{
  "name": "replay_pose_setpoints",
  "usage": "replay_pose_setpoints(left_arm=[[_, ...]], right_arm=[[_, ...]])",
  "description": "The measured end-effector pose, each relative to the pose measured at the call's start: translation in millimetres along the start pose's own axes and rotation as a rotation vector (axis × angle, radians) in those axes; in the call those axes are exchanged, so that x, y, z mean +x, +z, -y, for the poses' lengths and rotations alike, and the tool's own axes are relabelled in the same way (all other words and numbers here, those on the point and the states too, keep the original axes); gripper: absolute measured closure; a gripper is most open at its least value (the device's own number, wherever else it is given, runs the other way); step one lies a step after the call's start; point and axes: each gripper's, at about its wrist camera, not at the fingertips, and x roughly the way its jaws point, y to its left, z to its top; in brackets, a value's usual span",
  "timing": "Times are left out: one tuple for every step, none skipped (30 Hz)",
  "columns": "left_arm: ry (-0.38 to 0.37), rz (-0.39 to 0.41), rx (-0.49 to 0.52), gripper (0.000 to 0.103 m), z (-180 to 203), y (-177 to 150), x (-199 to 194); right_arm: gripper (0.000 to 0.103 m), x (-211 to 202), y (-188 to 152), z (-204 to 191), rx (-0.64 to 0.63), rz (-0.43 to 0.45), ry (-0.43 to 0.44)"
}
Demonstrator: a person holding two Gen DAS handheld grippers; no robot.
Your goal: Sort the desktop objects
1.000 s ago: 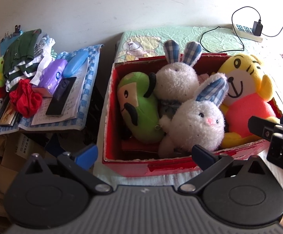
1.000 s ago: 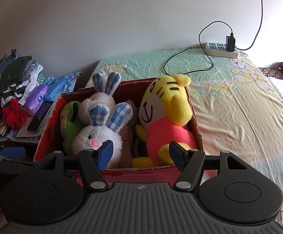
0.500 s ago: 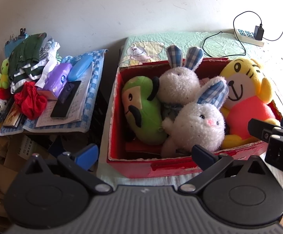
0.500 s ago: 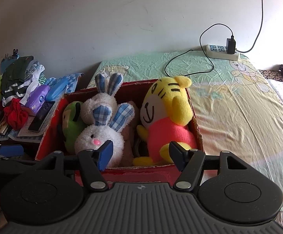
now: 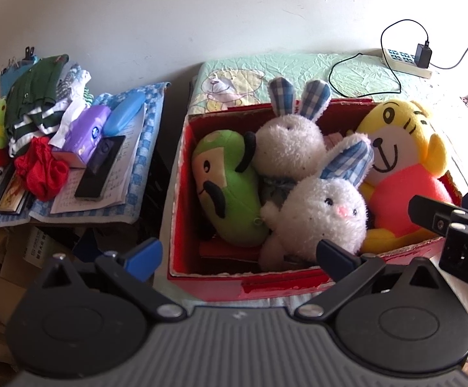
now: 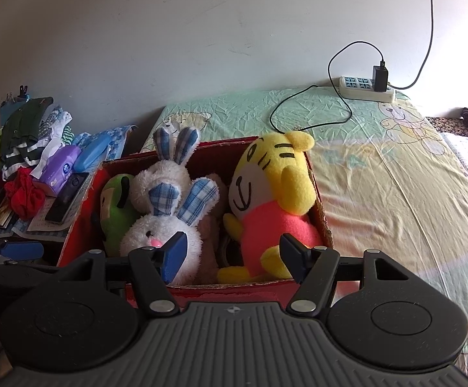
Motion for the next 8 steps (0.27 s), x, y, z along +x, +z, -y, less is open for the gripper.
replay_pose_setpoints(left_arm=[[-0.003, 0.001, 0.002, 0.002, 0.4, 0.2, 0.3], [-0.009, 0.002, 0.002, 0.002, 0.6, 0.4, 0.5], [-0.012, 0.005, 0.003, 0.004, 1.0, 0.6, 0.4], [-0.009, 0.013, 0.005, 0.005, 1.9, 0.6, -0.1], [-0.002, 0.024, 0.008, 0.006, 2.6, 0.4, -1.0], [0.01, 0.035, 0.013, 0.006, 3.6, 0.8, -1.6], [0.012, 0.04, 0.016, 0.006, 4.2, 1.5, -1.6], [0.007, 0.04, 0.016, 0.006, 4.2, 2.4, -1.6]], right_arm=[[0.037, 0.3, 0.3, 0.5, 0.001, 0.001, -0.001], [0.037, 0.6, 0.6, 1.0, 0.003, 0.001, -0.002], [0.037, 1.2, 1.0, 1.4, 0.005, 0.001, -0.002], [0.037, 1.6, 1.1, 1.7, 0.007, 0.001, -0.003], [0.037, 2.0, 1.2, 2.1, 0.008, 0.002, -0.003], [0.037, 2.3, 1.3, 2.5, 0.009, 0.002, -0.002], [0.037, 2.6, 1.4, 2.6, 0.01, 0.003, -0.002], [0.037, 2.6, 1.5, 2.7, 0.009, 0.002, -0.002]])
